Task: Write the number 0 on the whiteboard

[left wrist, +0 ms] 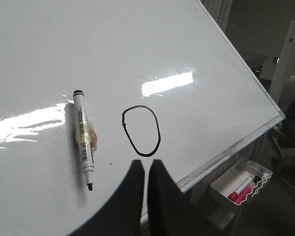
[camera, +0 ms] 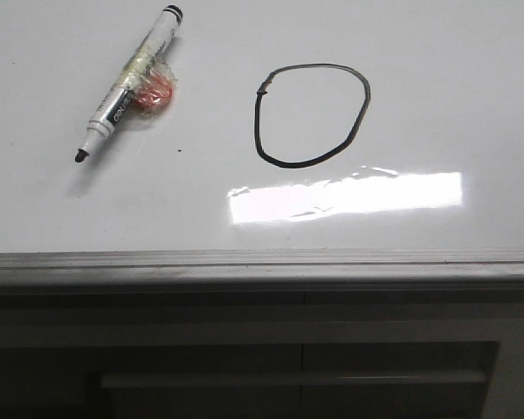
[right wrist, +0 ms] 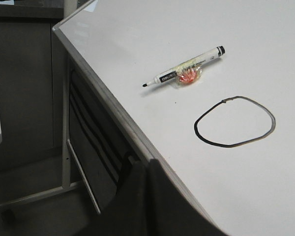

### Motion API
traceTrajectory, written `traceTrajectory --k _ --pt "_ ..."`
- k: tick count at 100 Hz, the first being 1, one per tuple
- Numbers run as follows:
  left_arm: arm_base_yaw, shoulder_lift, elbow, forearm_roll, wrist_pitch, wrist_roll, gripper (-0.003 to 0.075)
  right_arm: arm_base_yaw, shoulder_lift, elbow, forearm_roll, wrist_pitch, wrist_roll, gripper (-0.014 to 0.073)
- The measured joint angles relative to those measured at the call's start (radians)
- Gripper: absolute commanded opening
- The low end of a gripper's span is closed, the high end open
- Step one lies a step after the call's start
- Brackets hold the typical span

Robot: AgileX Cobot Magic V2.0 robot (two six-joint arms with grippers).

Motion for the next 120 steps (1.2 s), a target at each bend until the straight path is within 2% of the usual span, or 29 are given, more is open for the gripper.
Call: traceTrajectory --k 39,52,66,77,92,120 --pt "0.000 -0.002 0.029 0.000 -0.019 0.000 -0.0020 0.000 0.000 0.000 0.000 0.000 0.000 -0.0069" --pt "0.016 -0.036 0.077 0.131 -0.020 0.007 -0.0020 0.000 0.000 0.000 0.000 0.002 0.000 -0.0069" --pt "0.113 -0.106 0.164 0.269 -0.020 0.008 -0.0020 0.000 0.000 0.000 0.000 0.002 0.000 -0.0069" --pt "0.226 -0.116 0.221 0.296 -0.023 -0.027 -0.0020 0.000 0.000 0.000 0.000 0.002 0.000 -0.0069" --pt "0.341 -0.116 0.293 0.305 -0.025 -0.146 -0.0020 0.000 0.000 0.000 0.000 0.004 0.000 -0.0069" --pt "0.375 -0.116 0.332 0.313 0.012 -0.206 -0.0020 0.000 0.000 0.000 0.000 0.008 0.000 -0.0069"
